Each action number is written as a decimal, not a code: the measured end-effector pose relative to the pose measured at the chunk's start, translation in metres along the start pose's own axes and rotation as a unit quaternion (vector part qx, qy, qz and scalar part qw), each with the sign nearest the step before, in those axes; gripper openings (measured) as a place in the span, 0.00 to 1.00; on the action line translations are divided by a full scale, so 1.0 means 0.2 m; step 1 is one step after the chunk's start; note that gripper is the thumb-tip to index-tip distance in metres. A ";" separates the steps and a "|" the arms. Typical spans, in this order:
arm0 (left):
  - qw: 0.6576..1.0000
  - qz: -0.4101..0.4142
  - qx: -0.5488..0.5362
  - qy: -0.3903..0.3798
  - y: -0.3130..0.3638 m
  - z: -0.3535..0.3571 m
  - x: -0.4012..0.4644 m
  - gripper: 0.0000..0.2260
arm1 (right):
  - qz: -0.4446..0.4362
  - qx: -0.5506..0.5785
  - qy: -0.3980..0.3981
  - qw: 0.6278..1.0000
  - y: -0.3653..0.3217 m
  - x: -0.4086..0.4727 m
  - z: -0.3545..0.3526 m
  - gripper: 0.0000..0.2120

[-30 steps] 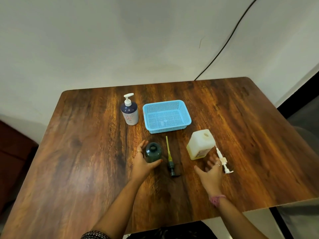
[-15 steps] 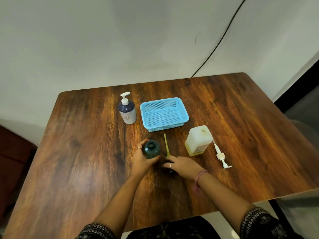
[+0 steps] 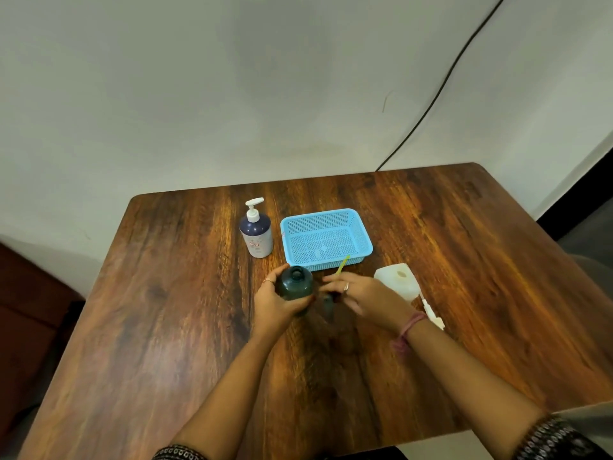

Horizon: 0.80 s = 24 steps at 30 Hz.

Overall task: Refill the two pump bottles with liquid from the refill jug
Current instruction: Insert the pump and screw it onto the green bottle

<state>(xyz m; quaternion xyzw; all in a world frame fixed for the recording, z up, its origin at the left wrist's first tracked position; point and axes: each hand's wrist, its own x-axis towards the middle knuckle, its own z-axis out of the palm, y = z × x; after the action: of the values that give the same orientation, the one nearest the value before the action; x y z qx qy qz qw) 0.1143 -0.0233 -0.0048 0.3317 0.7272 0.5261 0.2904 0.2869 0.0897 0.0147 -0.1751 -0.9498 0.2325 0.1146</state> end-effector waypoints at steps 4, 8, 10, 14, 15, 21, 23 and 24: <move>1.000 0.026 -0.008 -0.012 0.15 -0.01 0.08 0.31 | 0.006 0.047 0.157 0.986 -0.08 0.10 -0.31 0.15; 0.999 0.047 -0.016 -0.013 0.36 -0.01 0.16 0.31 | 0.056 0.151 0.270 0.949 -0.18 0.21 -0.60 0.14; 0.998 0.051 -0.020 -0.004 0.46 0.00 0.21 0.32 | 0.064 0.199 0.313 0.926 -0.21 0.27 -0.73 0.15; 0.997 0.073 -0.017 0.007 0.65 0.02 0.31 0.35 | 0.038 0.234 0.381 0.894 -0.26 0.40 -1.00 0.14; 0.997 0.078 -0.018 0.009 0.70 0.02 0.33 0.35 | 0.031 0.244 0.400 0.883 -0.27 0.43 -1.06 0.14; 0.994 0.101 -0.031 0.029 0.98 0.04 0.45 0.34 | -0.014 0.272 0.460 0.845 -0.36 0.60 -1.41 0.14; 0.993 0.104 -0.038 0.031 1.06 0.05 0.48 0.33 | -0.030 0.269 0.466 0.843 -0.38 0.64 -1.49 0.14; 0.993 0.107 -0.041 0.032 1.09 0.06 0.49 0.33 | -0.036 0.264 0.467 0.843 -0.38 0.66 -1.53 0.14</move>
<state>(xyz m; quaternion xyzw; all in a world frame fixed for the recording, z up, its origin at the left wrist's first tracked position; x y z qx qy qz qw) 0.1018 0.1109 0.1943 0.3784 0.6746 0.5937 0.2219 0.2367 0.1997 0.3337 -0.1914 -0.6927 0.3606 0.5945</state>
